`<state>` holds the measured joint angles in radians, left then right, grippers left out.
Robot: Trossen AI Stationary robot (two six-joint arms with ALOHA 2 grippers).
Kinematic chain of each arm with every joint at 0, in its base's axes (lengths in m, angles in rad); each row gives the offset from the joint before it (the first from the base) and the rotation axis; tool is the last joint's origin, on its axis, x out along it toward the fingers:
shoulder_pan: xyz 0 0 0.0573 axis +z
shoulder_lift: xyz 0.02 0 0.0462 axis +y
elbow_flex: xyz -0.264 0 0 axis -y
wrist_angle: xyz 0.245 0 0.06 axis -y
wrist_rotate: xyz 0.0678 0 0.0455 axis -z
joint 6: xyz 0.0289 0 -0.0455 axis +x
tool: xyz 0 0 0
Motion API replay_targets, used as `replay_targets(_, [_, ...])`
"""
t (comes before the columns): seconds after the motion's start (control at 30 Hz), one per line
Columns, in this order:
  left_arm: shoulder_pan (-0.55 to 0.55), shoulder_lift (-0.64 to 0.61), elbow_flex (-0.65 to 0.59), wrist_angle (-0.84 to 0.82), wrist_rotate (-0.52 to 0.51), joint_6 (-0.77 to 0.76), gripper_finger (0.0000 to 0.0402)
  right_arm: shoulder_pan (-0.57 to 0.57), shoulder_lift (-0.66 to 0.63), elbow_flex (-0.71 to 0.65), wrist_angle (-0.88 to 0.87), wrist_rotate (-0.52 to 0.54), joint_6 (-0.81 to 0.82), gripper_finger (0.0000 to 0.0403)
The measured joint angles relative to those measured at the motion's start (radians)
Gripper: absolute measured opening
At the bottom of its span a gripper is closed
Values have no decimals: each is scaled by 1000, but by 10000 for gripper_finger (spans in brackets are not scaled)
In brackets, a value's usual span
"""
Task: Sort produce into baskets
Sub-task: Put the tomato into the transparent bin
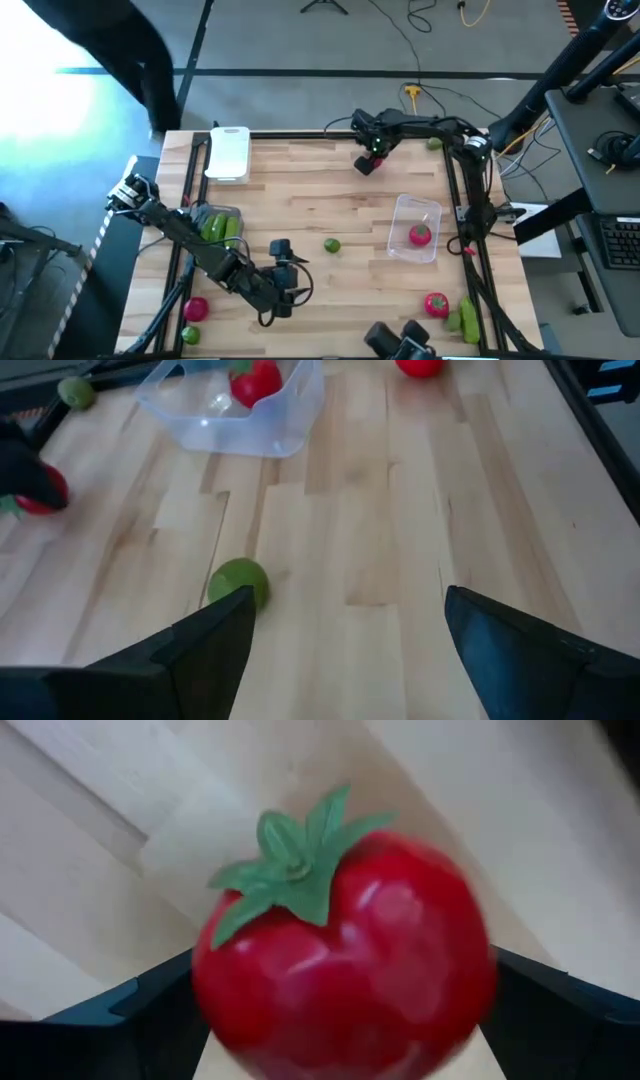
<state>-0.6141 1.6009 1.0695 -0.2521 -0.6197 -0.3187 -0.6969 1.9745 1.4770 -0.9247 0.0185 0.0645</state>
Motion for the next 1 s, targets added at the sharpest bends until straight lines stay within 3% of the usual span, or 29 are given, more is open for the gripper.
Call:
replay_targets(0.3, [-33,0,61,-8,13,-54,308,61,-40,-16,34,10,-12,276])
replay_targets(0.47, [-105,0,143,-129,24,-83,308,180,-145,-16,-97,13,7,274])
replay_targets(0.57, [-144,3,144,-176,-27,-148,308,332,-242,-28,-241,69,85,274])
replay_targets(0.73, [-173,20,104,-156,-129,-199,308,703,-397,-60,-438,219,337,283])
replay_targets(0.87, [-159,36,77,-77,-178,-215,308,973,-488,-129,-492,239,639,282])
replay_targets(1.0, [-133,62,74,11,-184,-215,308,1127,-534,-246,-490,239,851,276])
